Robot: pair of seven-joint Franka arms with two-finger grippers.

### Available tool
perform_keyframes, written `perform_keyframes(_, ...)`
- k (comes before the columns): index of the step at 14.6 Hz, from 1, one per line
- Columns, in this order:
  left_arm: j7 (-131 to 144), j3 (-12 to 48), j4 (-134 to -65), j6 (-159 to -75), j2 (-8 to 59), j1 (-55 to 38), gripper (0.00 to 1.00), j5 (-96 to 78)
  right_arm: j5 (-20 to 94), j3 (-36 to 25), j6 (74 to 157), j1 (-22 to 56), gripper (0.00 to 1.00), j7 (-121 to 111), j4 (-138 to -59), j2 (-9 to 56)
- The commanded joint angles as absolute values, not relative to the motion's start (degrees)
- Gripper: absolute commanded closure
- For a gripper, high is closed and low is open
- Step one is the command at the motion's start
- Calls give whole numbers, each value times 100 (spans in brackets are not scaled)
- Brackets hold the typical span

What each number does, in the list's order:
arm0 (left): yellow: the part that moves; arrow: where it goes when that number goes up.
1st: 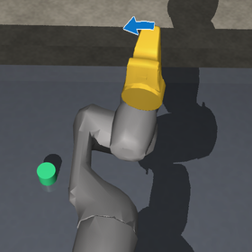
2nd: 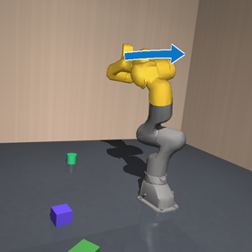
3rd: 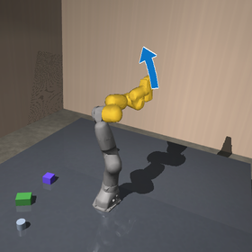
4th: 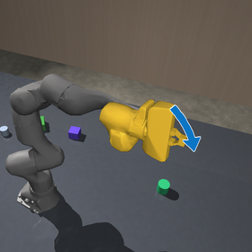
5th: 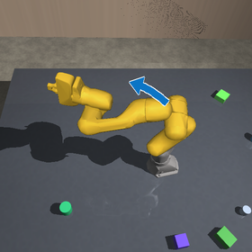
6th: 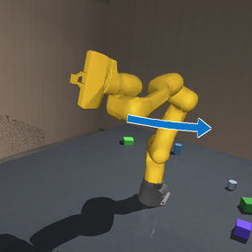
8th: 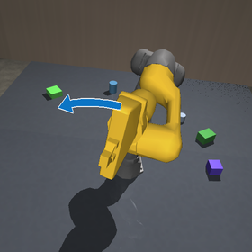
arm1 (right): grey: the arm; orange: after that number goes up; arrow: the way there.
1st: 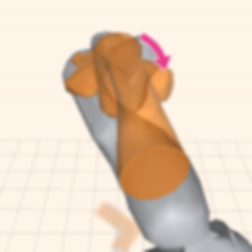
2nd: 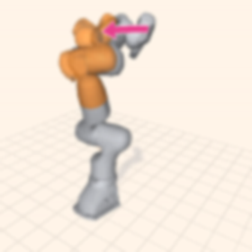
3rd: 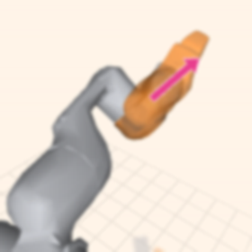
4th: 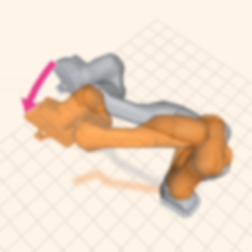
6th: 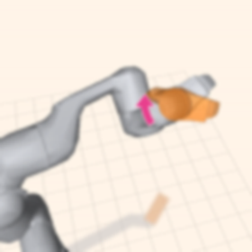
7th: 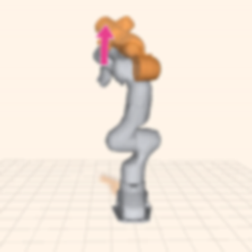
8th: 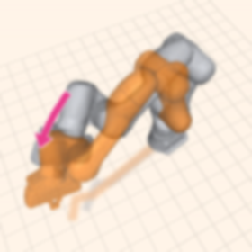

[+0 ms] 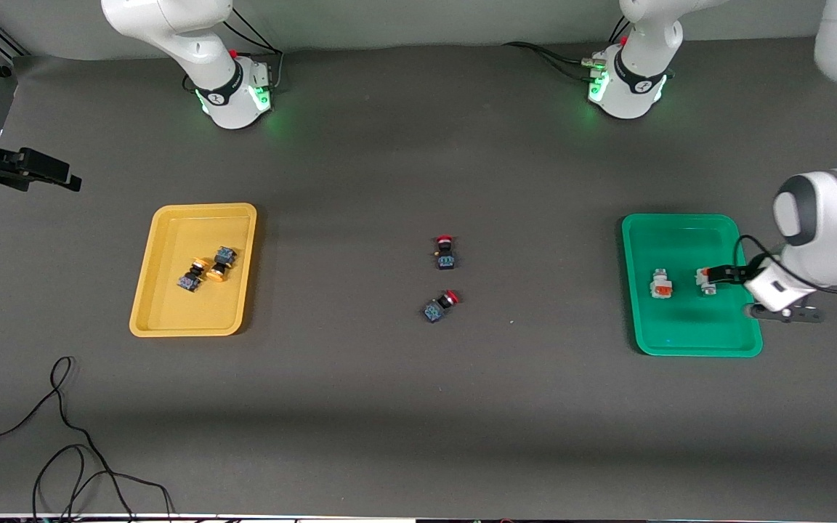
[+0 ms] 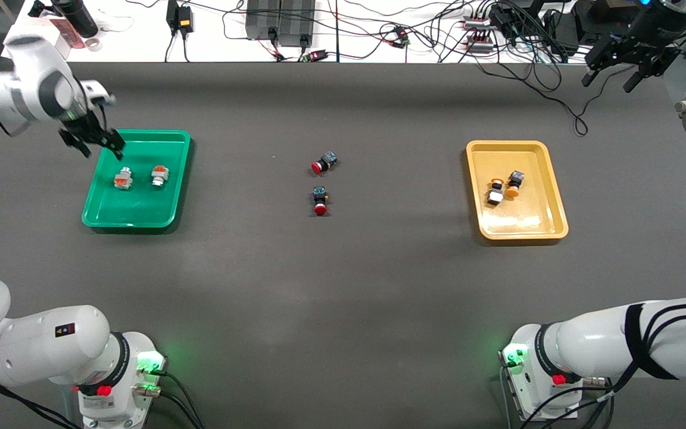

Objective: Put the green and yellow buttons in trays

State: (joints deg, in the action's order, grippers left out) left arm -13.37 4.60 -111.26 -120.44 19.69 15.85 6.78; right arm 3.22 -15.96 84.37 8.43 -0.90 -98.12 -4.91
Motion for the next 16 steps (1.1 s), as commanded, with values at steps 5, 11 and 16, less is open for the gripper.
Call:
perform_keyframes(5, -1714, 536, -8947, -8658, 1224, 1591, 0, 230, 334, -1494, 8376, 756, 0, -220, -9299, -185)
perform_keyframes(11, -1137, 519, -9254, -8323, 238, 838, 0, -114, 26, -1239, 8402, 765, 0, -973, -9115, -62)
perform_keyframes(16, -396, 431, -9290, -8288, -17, 115, 0, -105, 289, -986, 8315, 747, 0, -1134, -8061, 649)
